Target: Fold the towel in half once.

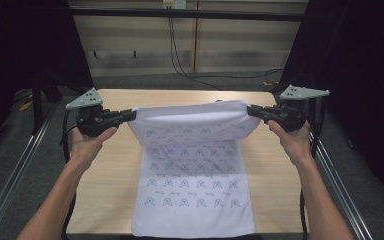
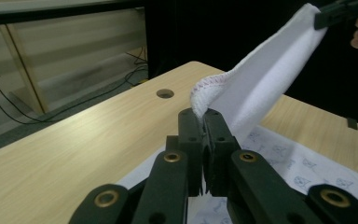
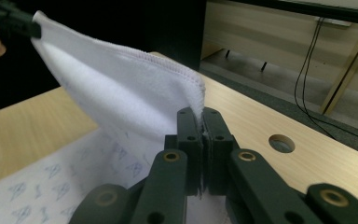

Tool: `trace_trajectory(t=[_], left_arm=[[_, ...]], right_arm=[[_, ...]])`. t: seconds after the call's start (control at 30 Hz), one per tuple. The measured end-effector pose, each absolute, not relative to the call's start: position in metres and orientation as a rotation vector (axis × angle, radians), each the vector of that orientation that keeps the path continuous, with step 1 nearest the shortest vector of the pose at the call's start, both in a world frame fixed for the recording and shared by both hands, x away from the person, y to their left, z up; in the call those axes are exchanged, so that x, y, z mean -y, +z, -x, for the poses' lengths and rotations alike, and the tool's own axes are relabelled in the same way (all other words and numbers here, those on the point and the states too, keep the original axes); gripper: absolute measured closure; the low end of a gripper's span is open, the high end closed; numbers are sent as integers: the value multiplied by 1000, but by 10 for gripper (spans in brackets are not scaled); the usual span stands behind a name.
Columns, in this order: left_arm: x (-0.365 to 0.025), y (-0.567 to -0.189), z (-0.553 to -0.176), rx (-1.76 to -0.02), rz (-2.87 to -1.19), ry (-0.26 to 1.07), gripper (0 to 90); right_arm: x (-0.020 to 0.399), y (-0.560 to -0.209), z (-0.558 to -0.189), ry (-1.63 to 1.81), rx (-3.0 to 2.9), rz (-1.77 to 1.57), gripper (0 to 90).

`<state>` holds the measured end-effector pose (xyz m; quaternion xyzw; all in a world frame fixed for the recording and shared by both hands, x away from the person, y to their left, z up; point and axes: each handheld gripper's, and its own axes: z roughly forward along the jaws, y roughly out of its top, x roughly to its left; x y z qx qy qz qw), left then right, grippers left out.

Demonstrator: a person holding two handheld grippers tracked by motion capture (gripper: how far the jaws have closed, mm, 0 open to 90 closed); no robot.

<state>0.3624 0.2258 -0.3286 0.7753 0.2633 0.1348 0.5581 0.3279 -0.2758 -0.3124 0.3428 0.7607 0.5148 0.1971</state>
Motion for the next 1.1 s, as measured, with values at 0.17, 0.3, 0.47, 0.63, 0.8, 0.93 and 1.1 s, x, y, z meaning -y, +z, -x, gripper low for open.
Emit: trace_trajectory(t=[0.17, 0.3, 0.47, 0.63, 0.8, 0.93, 1.1], left_arm=[[-229, -361, -332, -607, -1871, 265, 877], [-230, -378, -308, -588, -1882, 212, 876], [-231, -402, -281, -600, -1909, 138, 876], [-229, -444, -263, -633, -2031, 52, 873], [-231, -464, -254, -663, -2061, -8, 873], [-234, -443, -242, -620, -2012, 18, 874], [-234, -448, -230, -581, -2061, -2, 869]], right_arm=[[272, -345, -293, 1388, -2241, -945, 879], [277, -362, -270, 1378, -2277, -958, 876], [278, -377, -245, 1382, -2321, -966, 874], [275, -407, -226, 1308, -2414, -1003, 861], [270, -449, -208, 1263, -2520, -1068, 861], [274, -440, -193, 1299, -2478, -1057, 863], [271, -431, -177, 1316, -2453, -1014, 843]])
